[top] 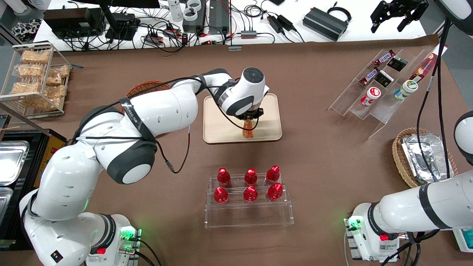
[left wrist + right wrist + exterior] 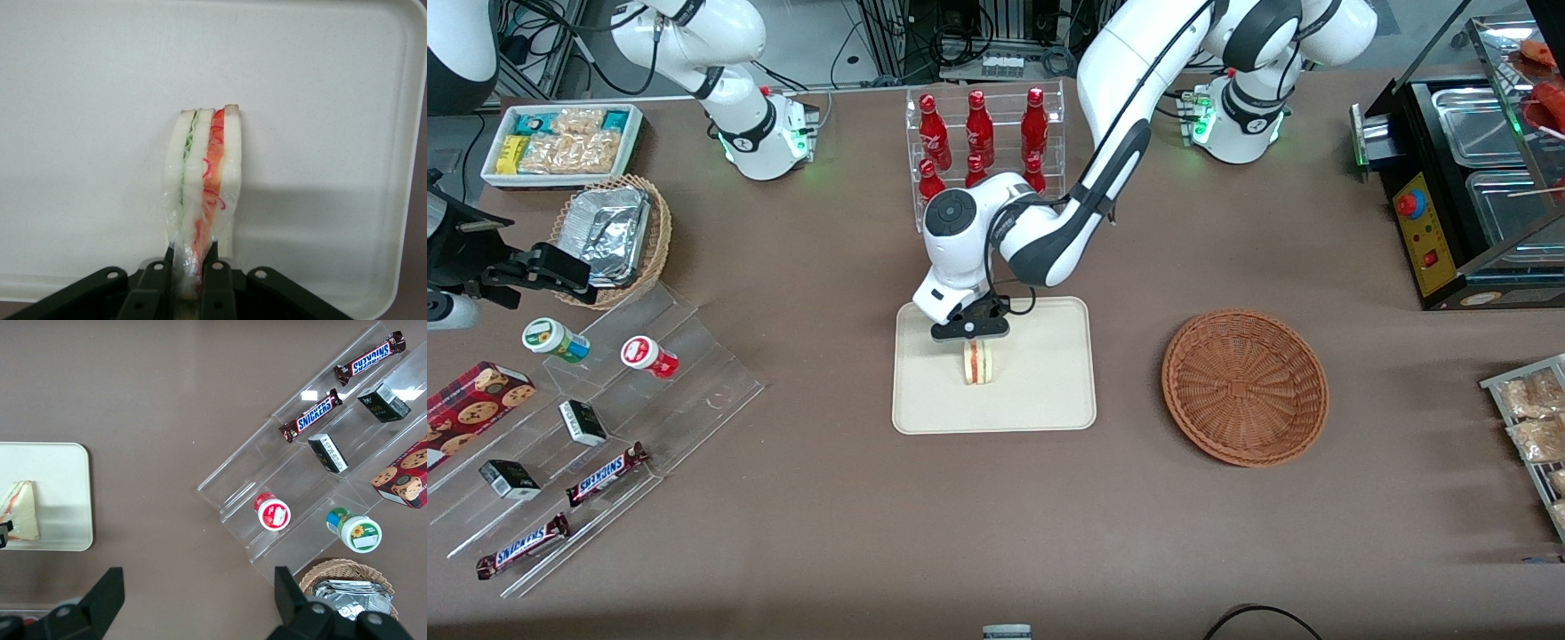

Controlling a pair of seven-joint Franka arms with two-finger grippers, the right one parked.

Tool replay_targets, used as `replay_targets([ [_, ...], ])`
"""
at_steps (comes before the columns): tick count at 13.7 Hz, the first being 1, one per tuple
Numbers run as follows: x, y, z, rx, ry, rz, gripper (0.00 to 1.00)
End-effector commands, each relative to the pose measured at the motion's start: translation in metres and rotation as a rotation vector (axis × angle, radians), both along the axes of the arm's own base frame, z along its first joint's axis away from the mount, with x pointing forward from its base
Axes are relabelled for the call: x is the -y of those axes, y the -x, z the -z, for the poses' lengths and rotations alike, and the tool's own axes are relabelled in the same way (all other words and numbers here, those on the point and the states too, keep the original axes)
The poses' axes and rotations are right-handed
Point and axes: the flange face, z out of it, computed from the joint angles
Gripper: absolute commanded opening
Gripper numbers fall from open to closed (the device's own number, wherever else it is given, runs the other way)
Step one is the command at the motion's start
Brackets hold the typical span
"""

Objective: Place sandwich from basket to tray
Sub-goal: 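Lower the sandwich onto the tray and open the left gripper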

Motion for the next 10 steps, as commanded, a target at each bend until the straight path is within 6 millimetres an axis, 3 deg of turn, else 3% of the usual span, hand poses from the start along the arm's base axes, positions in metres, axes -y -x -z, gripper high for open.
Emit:
replay_targets([
  [1, 0.002, -0.003, -0.007, 0.023, -0.011, -0.017, 0.36],
  [2, -0.001, -0.004, -0.007, 0.019, -0.022, -0.020, 0.95],
  [5, -0.008, -0.010, -0.040, 0.018, -0.028, -0.036, 0.99],
  [6, -0.022, -0.023, -0.056, 0.011, -0.031, -0.068, 0.99],
  [8, -0.040, -0.034, -0.105, 0.012, -0.022, -0.108, 0.99],
  [10, -0.080, -0.051, -0.162, -0.001, -0.038, -0.174, 0.99],
])
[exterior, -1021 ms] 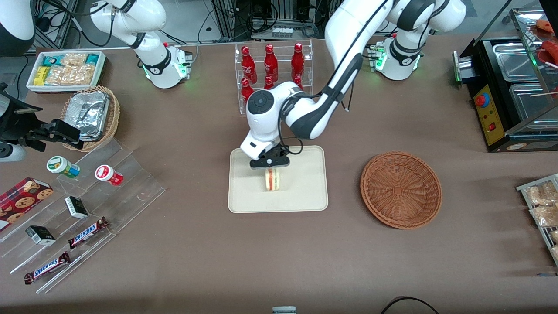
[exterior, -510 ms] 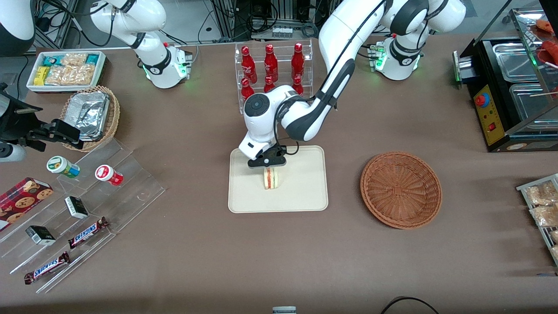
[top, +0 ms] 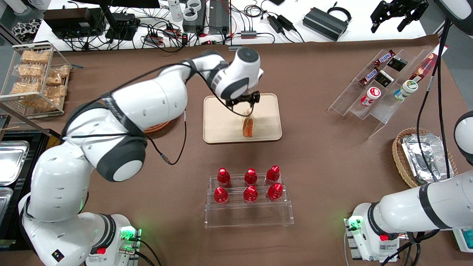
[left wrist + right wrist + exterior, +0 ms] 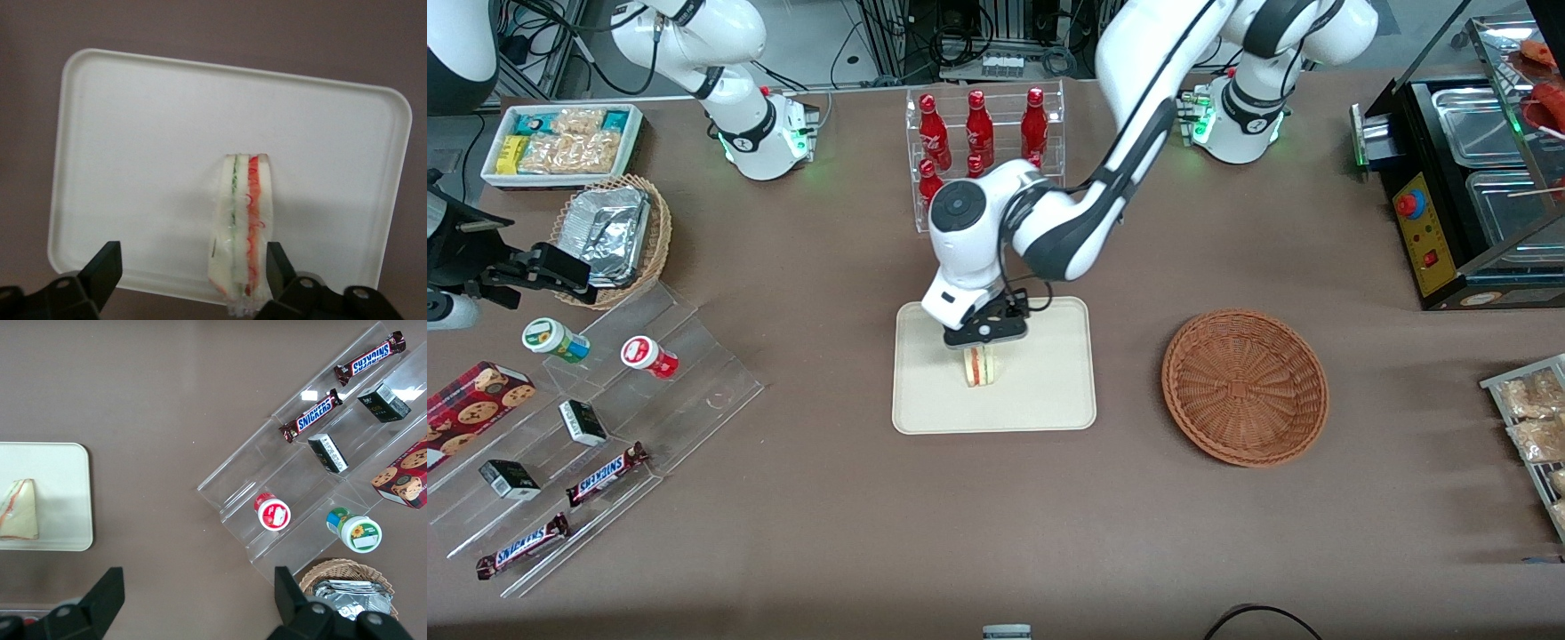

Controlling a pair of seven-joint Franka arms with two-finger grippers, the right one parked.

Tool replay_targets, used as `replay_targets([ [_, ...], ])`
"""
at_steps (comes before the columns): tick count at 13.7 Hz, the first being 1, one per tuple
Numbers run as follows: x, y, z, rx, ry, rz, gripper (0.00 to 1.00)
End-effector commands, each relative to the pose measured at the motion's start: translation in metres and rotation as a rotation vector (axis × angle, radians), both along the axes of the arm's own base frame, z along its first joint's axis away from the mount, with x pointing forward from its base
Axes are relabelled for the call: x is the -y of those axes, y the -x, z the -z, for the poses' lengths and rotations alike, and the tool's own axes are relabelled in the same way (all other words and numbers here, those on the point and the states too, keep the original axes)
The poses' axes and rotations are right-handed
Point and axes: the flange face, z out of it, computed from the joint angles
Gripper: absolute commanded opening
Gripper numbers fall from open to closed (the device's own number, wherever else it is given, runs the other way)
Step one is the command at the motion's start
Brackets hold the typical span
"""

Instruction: Place sandwich from basket to tray

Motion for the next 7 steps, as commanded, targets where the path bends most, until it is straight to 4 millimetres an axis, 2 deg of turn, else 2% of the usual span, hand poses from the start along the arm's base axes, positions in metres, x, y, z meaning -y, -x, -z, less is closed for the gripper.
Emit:
replay_targets([
  [1, -0.052, -0.012, -0.085, -0.007, -0.005, -0.089, 0.99],
  [4, -0.132, -0.033, -0.165, -0.039, 0.000, -0.198, 0.99],
  [6, -0.185, -0.044, -0.201, -0.072, 0.021, -0.179, 0.99],
  [7, -0.207, -0.047, -0.210, -0.097, 0.014, -0.155, 0.99],
])
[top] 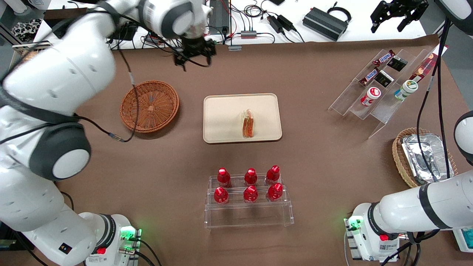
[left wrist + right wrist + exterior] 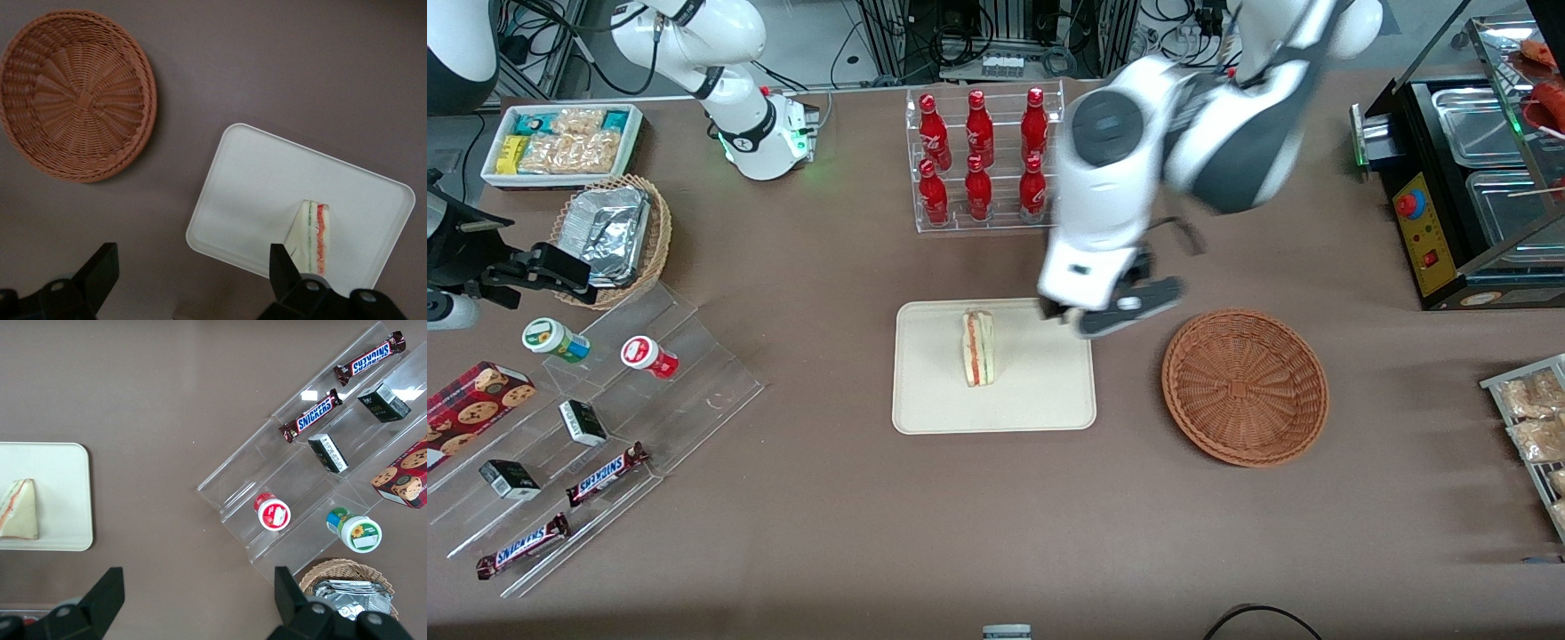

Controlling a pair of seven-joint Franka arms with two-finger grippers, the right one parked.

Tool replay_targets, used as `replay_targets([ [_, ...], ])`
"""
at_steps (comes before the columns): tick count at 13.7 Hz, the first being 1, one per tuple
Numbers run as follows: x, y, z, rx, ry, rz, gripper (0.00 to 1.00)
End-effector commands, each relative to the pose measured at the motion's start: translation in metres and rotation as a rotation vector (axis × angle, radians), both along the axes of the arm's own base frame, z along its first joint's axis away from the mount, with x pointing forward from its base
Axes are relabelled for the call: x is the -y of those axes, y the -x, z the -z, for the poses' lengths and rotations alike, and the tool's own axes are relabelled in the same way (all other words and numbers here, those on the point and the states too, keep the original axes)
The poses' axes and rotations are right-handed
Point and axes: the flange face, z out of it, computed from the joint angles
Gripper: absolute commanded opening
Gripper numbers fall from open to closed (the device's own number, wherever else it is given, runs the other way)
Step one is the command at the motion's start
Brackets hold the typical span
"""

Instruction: Place sandwich from basket to tray

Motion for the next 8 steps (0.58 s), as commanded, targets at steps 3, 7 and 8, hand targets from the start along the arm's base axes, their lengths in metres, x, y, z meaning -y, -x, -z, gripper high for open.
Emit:
replay_targets([
  [3, -0.120, -0.010, -0.042, -0.075, 0.019, 0.041, 0.99],
  [7, -0.261, -0.020, -0.071, -0.129, 0.034, 0.184, 0.99],
  [8, -0.294, -0.020, -0.076, -0.139, 0.042, 0.219, 0.99],
])
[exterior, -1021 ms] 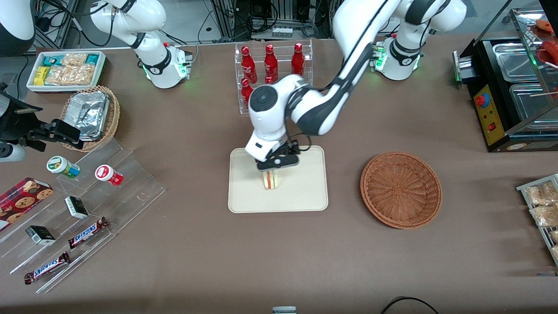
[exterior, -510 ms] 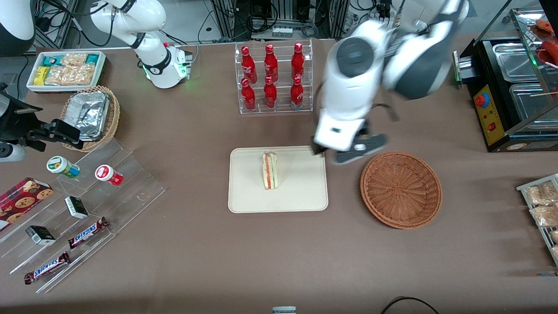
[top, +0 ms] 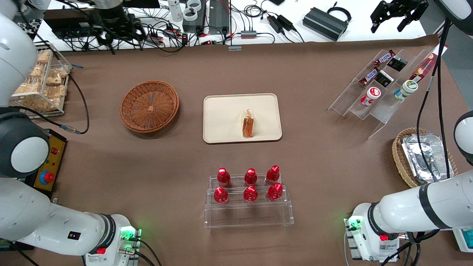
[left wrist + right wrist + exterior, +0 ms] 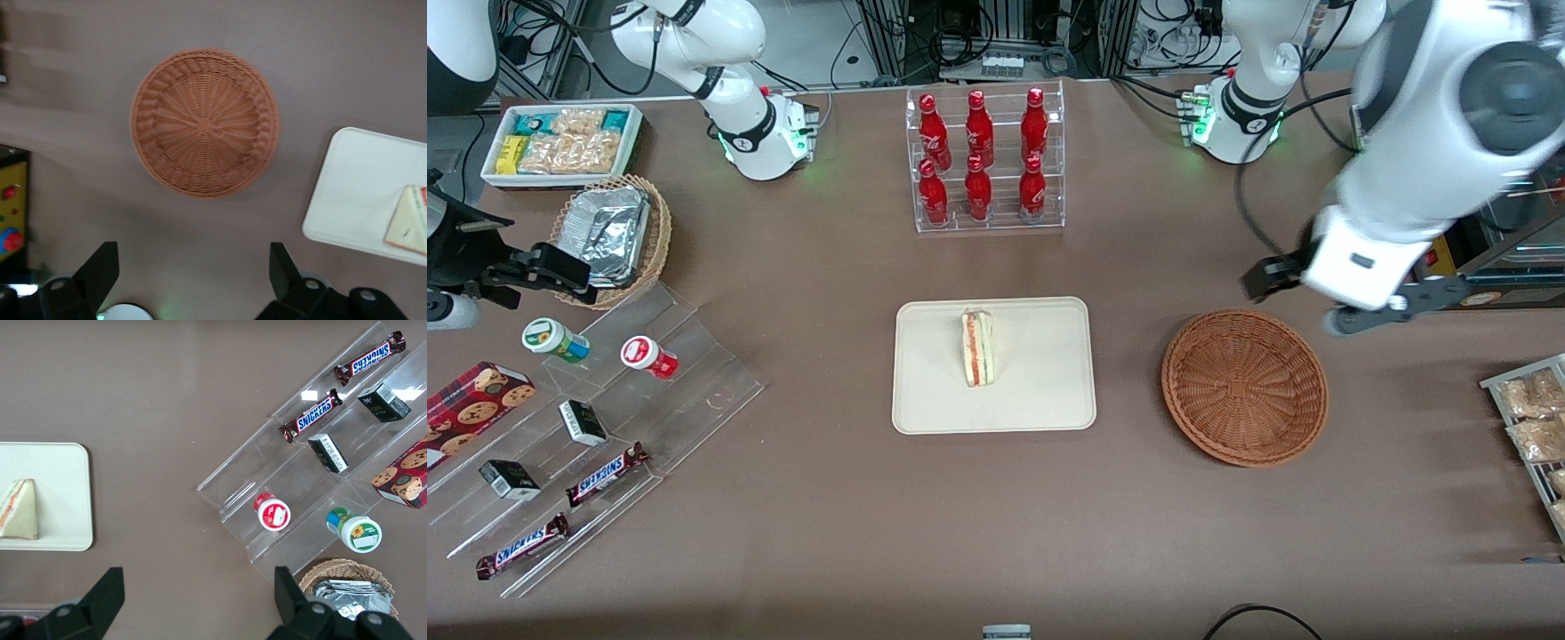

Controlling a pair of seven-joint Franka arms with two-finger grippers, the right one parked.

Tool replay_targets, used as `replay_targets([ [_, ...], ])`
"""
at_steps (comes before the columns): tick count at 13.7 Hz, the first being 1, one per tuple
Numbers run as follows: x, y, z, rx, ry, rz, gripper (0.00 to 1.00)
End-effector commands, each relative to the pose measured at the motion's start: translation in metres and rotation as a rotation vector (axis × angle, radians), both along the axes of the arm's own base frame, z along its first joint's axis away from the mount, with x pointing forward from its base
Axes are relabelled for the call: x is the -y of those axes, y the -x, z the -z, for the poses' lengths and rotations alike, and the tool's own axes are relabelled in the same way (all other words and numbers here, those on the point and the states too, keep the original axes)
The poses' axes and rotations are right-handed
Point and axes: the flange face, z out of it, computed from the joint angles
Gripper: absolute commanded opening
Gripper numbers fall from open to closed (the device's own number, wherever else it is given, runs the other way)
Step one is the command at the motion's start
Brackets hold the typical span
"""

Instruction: Place sandwich from basket to tray

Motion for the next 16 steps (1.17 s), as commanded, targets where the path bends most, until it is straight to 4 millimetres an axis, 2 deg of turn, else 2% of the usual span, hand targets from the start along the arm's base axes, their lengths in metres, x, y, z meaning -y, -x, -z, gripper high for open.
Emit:
replay_targets([
  [1, -0.077, 0.013, -0.015, -0.033, 0.040, 0.100, 0.99],
  [3, -0.120, 0.019, -0.020, -0.057, 0.059, 0.145, 0.99],
  [6, -0.133, 0.037, -0.014, -0.058, 0.059, 0.148, 0.99],
  [9, -0.131, 0.064, -0.009, -0.016, 0.058, 0.151, 0.99],
  [13, -0.116, 0.066, -0.014, -0.020, 0.057, 0.173, 0.99],
  [16, -0.109, 0.061, -0.023, 0.001, 0.107, 0.175, 0.99],
])
